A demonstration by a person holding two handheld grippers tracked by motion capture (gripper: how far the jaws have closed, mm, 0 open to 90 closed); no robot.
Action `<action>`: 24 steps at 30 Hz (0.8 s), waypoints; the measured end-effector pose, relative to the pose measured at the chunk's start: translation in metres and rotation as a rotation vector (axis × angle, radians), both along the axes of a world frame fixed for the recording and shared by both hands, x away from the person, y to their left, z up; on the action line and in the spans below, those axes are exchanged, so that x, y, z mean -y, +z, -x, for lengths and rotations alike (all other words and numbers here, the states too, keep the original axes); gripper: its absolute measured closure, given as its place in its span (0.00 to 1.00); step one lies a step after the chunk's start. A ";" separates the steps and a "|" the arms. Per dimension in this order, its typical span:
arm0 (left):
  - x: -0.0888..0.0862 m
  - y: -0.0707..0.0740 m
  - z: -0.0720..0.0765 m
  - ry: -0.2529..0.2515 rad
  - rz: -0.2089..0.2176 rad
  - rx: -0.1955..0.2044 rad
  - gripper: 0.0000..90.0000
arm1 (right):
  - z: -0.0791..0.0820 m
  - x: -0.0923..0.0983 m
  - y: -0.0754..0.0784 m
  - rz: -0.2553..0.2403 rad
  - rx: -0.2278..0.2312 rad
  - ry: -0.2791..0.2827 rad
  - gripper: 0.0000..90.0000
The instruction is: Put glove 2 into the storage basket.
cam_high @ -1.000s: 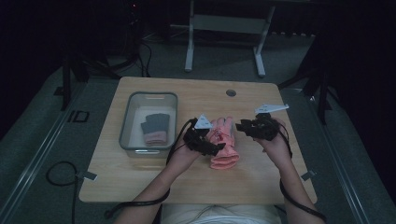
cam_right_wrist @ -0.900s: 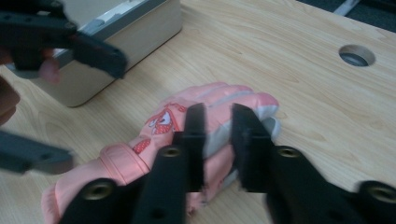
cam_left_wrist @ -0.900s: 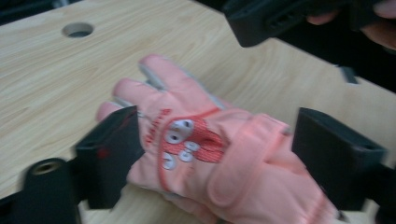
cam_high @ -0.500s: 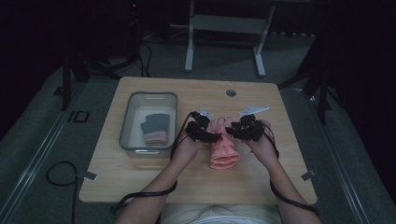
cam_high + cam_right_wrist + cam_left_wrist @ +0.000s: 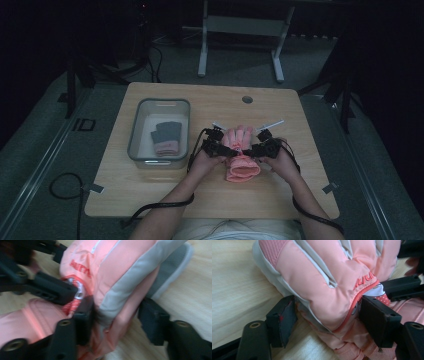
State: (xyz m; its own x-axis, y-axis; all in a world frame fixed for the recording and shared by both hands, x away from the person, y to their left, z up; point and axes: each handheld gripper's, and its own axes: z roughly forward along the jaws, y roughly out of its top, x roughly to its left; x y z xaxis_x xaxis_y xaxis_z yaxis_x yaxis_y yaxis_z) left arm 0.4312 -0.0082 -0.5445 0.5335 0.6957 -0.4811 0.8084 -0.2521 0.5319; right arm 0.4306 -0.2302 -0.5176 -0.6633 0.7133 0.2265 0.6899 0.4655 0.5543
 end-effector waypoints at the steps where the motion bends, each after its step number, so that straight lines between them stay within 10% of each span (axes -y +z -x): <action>1: -0.001 -0.001 0.000 -0.006 0.018 -0.010 0.36 | 0.000 0.000 -0.001 -0.005 -0.008 0.002 0.59; 7: -0.001 0.002 0.004 -0.022 0.043 0.005 0.59 | -0.002 0.000 -0.005 -0.049 -0.040 -0.010 0.66; 12: 0.003 0.013 0.008 -0.042 0.007 0.031 0.77 | 0.011 -0.004 -0.002 -0.041 0.037 -0.036 0.74; 24: -0.004 0.061 0.018 -0.043 0.016 0.115 0.81 | 0.019 -0.002 0.030 -0.125 0.100 -0.043 0.76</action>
